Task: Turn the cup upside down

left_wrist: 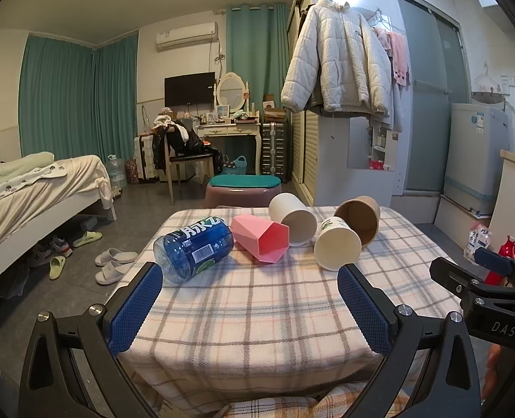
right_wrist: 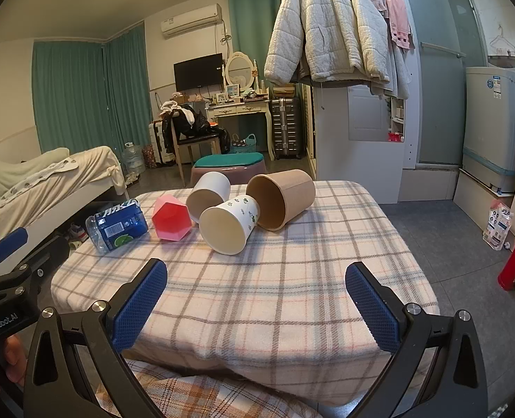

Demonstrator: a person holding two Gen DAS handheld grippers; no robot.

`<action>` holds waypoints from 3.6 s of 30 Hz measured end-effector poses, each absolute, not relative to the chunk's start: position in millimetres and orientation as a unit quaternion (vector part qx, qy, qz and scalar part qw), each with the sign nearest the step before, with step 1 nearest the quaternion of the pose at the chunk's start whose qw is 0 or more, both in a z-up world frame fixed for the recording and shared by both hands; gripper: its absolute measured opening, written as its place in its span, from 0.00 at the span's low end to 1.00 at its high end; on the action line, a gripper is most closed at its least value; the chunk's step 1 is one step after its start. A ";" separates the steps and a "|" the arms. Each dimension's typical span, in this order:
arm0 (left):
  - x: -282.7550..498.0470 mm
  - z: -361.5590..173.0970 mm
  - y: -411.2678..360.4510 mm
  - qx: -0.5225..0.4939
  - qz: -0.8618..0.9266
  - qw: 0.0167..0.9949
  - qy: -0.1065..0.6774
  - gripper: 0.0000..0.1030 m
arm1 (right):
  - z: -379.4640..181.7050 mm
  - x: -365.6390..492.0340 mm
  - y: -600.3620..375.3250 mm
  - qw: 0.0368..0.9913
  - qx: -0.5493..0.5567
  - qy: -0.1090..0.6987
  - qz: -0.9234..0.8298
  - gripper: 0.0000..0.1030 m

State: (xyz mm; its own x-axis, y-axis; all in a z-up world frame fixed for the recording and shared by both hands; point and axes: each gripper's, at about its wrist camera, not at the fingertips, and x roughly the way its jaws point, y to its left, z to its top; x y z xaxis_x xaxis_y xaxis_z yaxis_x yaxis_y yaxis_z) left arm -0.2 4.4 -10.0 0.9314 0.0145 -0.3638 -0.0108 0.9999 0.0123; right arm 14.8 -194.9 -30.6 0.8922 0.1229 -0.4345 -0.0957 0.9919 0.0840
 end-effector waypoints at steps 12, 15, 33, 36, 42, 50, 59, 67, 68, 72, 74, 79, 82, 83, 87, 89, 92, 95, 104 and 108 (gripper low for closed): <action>-0.4 -12.1 5.3 0.005 0.007 0.982 0.187 1.00 | -30.0 14.5 -195.2 0.972 0.030 0.225 0.057 1.00; -0.4 -11.9 5.4 0.006 0.007 0.982 0.187 1.00 | -29.8 14.6 -195.2 0.972 0.031 0.225 0.057 1.00; 1.3 -13.3 1.5 0.008 0.006 0.981 0.192 1.00 | -31.5 18.3 -196.2 0.973 0.032 0.223 0.056 1.00; 5.5 -8.6 -3.8 0.014 0.008 0.980 0.196 1.00 | -30.3 23.7 -197.7 0.972 0.034 0.224 0.054 1.00; 28.0 0.6 -8.8 0.017 0.020 0.976 0.216 1.00 | -19.0 42.4 -208.6 0.970 0.042 0.235 0.047 1.00; 97.7 13.3 -16.2 0.007 0.039 0.964 0.264 1.00 | -8.2 89.4 -226.3 0.969 0.048 0.242 0.029 1.00; 198.3 -20.9 -16.0 -0.011 0.095 0.926 0.366 1.00 | -21.5 146.1 -245.0 0.963 0.064 0.261 0.022 1.00; 235.1 -43.6 -17.5 -0.002 0.116 0.910 0.398 0.99 | -43.4 174.0 -259.6 0.956 0.086 0.280 0.021 1.00; 237.6 -47.1 -18.3 -0.003 0.116 0.908 0.404 0.99 | -44.9 175.5 -260.1 0.955 0.087 0.281 0.020 1.00; 237.6 -53.3 -25.2 0.002 0.103 0.906 0.411 0.96 | -49.5 181.9 -263.4 0.954 0.091 0.285 0.021 1.00; 238.5 -56.7 -30.3 0.007 0.092 0.903 0.419 0.87 | -51.2 182.8 -264.5 0.954 0.093 0.285 0.020 1.00; 243.4 -61.5 -28.7 -0.014 0.070 0.896 0.438 0.71 | -52.5 181.6 -268.8 0.953 0.099 0.286 0.015 1.00; 238.5 -59.4 -28.4 -0.016 0.058 0.896 0.440 0.71 | -50.2 181.1 -270.1 0.953 0.102 0.285 0.014 1.00; 235.2 -58.9 -27.5 -0.018 0.054 0.896 0.441 0.71 | -49.0 180.4 -269.6 0.953 0.102 0.284 0.014 1.00; 218.3 -55.9 -24.5 -0.020 0.039 0.895 0.445 0.70 | -41.7 174.4 -265.4 0.956 0.096 0.278 0.016 1.00; 209.6 -54.5 -24.8 -0.016 0.033 0.895 0.445 0.70 | -37.5 169.4 -262.9 0.957 0.094 0.275 0.017 1.00; 190.5 -52.4 -26.2 -0.007 0.023 0.895 0.445 0.69 | -32.7 161.6 -259.6 0.958 0.091 0.273 0.018 1.00; 169.8 -50.6 -30.0 0.007 0.009 0.897 0.442 0.69 | -28.4 152.0 -255.7 0.958 0.090 0.271 0.021 1.00; 109.2 -56.0 -43.3 0.023 -0.046 0.900 0.432 0.69 | -22.3 114.3 -236.7 0.959 0.067 0.274 0.033 1.00; 98.1 -60.6 -41.5 0.020 -0.048 0.900 0.434 0.69 | -20.1 100.2 -229.5 0.959 0.056 0.277 0.038 1.00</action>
